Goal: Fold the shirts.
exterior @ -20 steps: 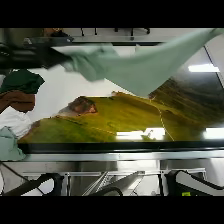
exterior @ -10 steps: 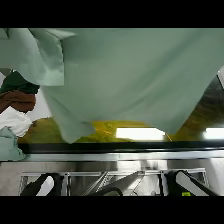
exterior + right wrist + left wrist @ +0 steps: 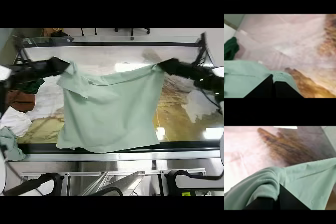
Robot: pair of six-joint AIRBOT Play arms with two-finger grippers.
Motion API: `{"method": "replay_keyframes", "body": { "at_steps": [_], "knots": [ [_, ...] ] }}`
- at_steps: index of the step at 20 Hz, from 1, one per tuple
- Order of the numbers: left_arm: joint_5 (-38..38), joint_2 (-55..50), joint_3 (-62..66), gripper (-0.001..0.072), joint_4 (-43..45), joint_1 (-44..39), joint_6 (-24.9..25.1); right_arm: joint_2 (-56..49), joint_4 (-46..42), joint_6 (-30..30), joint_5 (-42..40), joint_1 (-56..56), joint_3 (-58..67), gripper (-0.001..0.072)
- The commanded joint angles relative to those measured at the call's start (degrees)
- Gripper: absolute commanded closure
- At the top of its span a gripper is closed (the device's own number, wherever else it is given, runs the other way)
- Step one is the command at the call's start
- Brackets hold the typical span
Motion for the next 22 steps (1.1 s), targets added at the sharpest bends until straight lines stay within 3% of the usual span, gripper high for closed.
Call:
{"method": "replay_keyframes", "body": {
  "at_steps": [1,2,3,4,5,9,13,17,22],
  "knots": [
    [1.31,-17.38,7.06,0.0683,2.45,-0.90,0.24,-12.26,-0.09,-0.85,-6.64,1.09,-0.85,0.0680],
    [-2.01,-21.20,10.80,0.0682,0.94,0.48,0.24,-13.81,0.92,-2.19,-6.58,0.85,-0.85,0.0677],
    [-4.81,-23.80,14.08,0.0648,-0.31,2.03,0.24,-14.49,0.92,-3.02,-6.58,0.50,-0.85,0.0568],
    [-7.80,-25.77,17.25,0.0276,-1.40,4.04,0.24,-14.49,0.66,-3.41,-6.40,-0.02,-0.85,0.0466],
    [-10.05,-26.67,19.54,0.0006,-1.68,5.99,0.17,-13.92,0.44,-3.39,-5.03,-1.14,-0.85,0.0457],
    [-23.52,-27.04,26.05,0.0004,2.43,16.39,0.17,-9.60,-0.81,-1.53,8.98,-9.25,-0.94,0.0458],
    [-36.98,-27.06,18.97,0.0004,7.63,25.27,1.33,-3.78,-9.18,4.48,18.01,-14.38,-5.38,0.0466],
    [-37.35,-27.08,7.10,0.0005,8.57,28.87,6.08,2.99,-15.04,6.86,18.75,-15.37,-14.16,0.0487],
    [-35.95,-27.08,-2.86,0.0005,8.59,27.69,10.86,8.52,-25.18,12.61,19.06,-15.32,-21.31,0.0485]
  ]
}}
